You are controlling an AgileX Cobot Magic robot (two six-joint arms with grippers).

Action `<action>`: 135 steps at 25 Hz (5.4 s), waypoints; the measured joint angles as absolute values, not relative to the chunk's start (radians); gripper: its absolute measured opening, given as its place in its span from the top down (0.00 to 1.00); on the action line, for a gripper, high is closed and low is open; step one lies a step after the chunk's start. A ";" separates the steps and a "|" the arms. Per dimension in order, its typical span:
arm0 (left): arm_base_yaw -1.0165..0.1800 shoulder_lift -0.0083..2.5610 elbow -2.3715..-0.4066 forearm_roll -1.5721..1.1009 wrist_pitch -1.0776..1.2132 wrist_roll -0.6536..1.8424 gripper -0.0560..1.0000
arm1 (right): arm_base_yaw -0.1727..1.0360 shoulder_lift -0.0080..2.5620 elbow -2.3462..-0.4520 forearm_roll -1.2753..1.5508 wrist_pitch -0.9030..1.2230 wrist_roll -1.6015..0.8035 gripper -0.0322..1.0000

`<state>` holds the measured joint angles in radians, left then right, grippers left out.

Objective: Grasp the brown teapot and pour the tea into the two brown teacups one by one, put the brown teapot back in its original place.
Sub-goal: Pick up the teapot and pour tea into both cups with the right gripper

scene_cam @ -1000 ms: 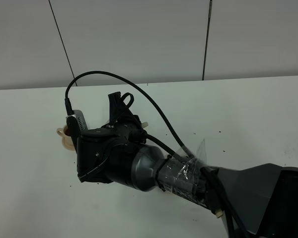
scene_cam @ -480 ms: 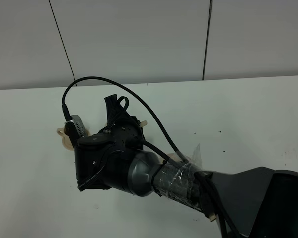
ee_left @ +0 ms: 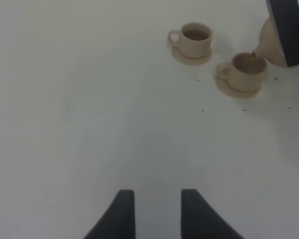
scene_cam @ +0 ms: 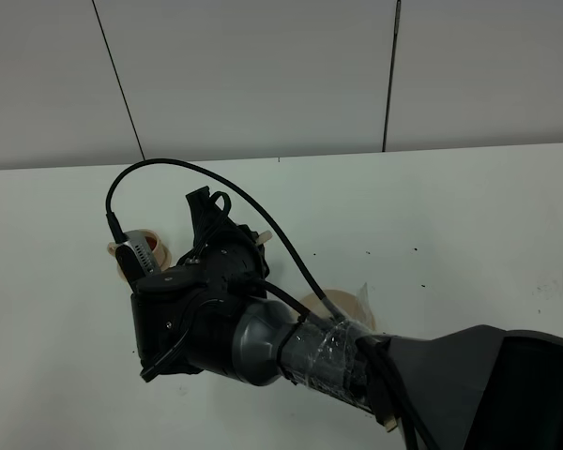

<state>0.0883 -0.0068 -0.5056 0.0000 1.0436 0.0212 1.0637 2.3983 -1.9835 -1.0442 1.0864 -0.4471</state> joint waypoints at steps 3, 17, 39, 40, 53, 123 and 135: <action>0.088 -0.007 -0.506 0.000 1.044 0.021 0.66 | 1.064 2.399 -1.984 -1.054 1.089 -0.449 0.88; 0.088 -0.007 -0.506 0.000 1.044 0.022 0.66 | 1.069 2.409 -1.984 -1.074 1.095 -0.506 0.88; 0.088 -0.007 -0.506 0.000 1.044 0.022 0.66 | 1.073 2.414 -1.984 -1.133 1.089 -0.534 0.88; 0.088 -0.007 -0.506 0.000 1.044 0.022 0.66 | 1.073 2.414 -1.984 -1.135 1.087 -0.534 0.88; 0.088 -0.007 -0.506 0.000 1.044 0.022 0.66 | 1.074 2.414 -1.984 -1.149 1.085 -0.552 0.88; 0.088 -0.007 -0.506 0.000 1.044 0.024 0.66 | 1.074 2.414 -1.984 -1.172 1.082 -0.585 0.88; 0.088 -0.007 -0.506 0.000 1.044 0.023 0.66 | 1.074 2.414 -1.984 -1.175 1.079 -0.586 0.88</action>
<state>0.0883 -0.0068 -0.5056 0.0000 1.0436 0.0234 1.0738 2.4143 -1.9835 -1.1746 1.0794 -0.5858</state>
